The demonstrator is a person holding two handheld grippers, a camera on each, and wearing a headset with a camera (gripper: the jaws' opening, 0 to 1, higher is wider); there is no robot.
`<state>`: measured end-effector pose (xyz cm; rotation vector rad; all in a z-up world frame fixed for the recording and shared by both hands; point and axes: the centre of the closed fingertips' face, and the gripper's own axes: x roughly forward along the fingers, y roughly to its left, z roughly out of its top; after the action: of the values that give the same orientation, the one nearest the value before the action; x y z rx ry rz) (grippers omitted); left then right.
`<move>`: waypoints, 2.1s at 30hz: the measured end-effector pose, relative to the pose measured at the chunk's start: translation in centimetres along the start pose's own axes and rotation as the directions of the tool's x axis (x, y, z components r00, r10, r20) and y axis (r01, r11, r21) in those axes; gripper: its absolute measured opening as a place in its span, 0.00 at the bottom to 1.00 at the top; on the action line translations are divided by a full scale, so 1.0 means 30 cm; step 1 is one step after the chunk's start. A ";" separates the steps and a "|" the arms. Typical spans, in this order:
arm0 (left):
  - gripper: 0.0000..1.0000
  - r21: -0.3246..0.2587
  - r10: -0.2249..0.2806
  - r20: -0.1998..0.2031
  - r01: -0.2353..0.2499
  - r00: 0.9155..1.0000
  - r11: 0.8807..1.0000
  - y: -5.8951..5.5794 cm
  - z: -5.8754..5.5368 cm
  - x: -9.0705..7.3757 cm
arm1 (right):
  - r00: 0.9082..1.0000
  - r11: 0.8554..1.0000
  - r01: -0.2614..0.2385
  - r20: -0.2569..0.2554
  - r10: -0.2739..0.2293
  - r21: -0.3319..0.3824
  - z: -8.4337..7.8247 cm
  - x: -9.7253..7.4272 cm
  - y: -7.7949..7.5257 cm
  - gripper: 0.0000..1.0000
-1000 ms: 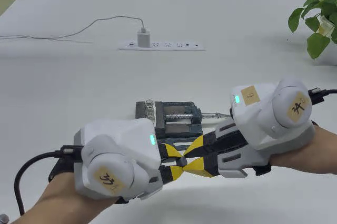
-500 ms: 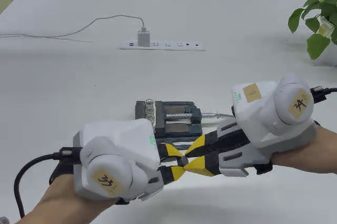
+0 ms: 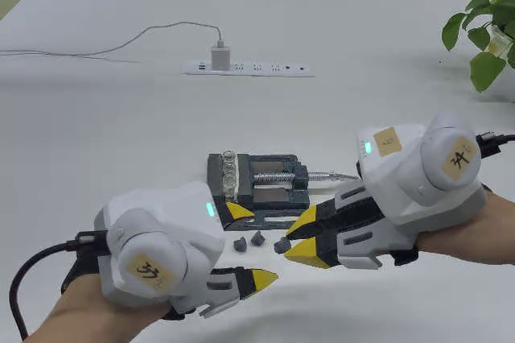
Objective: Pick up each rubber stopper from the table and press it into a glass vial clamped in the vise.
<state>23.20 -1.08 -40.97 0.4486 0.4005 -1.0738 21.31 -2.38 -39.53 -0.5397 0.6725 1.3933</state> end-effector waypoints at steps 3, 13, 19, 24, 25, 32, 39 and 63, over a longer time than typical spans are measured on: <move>0.51 -0.021 0.017 -0.008 -0.017 1.000 1.000 0.011 -0.017 -0.007 | 1.000 1.000 -0.002 -0.001 0.002 -0.001 0.000 0.002 0.001 0.06; 0.78 -0.103 0.106 -0.007 -0.106 0.994 0.989 0.068 -0.061 -0.040 | 1.000 1.000 -0.006 -0.009 0.006 -0.002 -0.003 0.005 0.000 0.06; 0.90 -0.170 0.129 -0.007 -0.129 0.992 0.977 0.092 -0.086 -0.061 | 1.000 1.000 -0.009 -0.016 0.009 -0.002 -0.005 0.006 -0.003 0.06; 0.99 -0.237 0.138 -0.023 -0.140 0.990 0.961 0.104 -0.113 -0.071 | 1.000 1.000 -0.011 -0.023 0.010 -0.008 -0.003 0.007 -0.009 0.06; 0.99 -0.252 0.137 -0.019 -0.137 0.990 0.958 0.105 -0.115 -0.071 | 1.000 1.000 -0.011 -0.026 0.011 -0.009 -0.003 0.008 -0.010 0.06; 0.99 -0.322 0.159 -0.019 -0.157 0.987 0.934 0.119 -0.138 -0.092 | 0.999 1.000 -0.019 -0.048 0.018 -0.024 -0.003 0.015 -0.020 0.06; 0.99 -0.350 0.157 -0.022 -0.155 0.987 0.924 0.103 -0.156 -0.102 | 0.996 0.998 -0.028 -0.082 0.024 -0.050 0.004 0.016 -0.049 0.06; 0.99 -0.384 0.206 -0.015 -0.195 0.979 0.902 0.112 -0.174 -0.129 | 0.974 0.973 -0.052 -0.228 -0.001 -0.227 0.127 0.028 -0.279 0.06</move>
<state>24.11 5.94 -42.83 0.1205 0.5176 -0.7745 30.08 -0.05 -37.81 -0.8882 0.7047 1.4569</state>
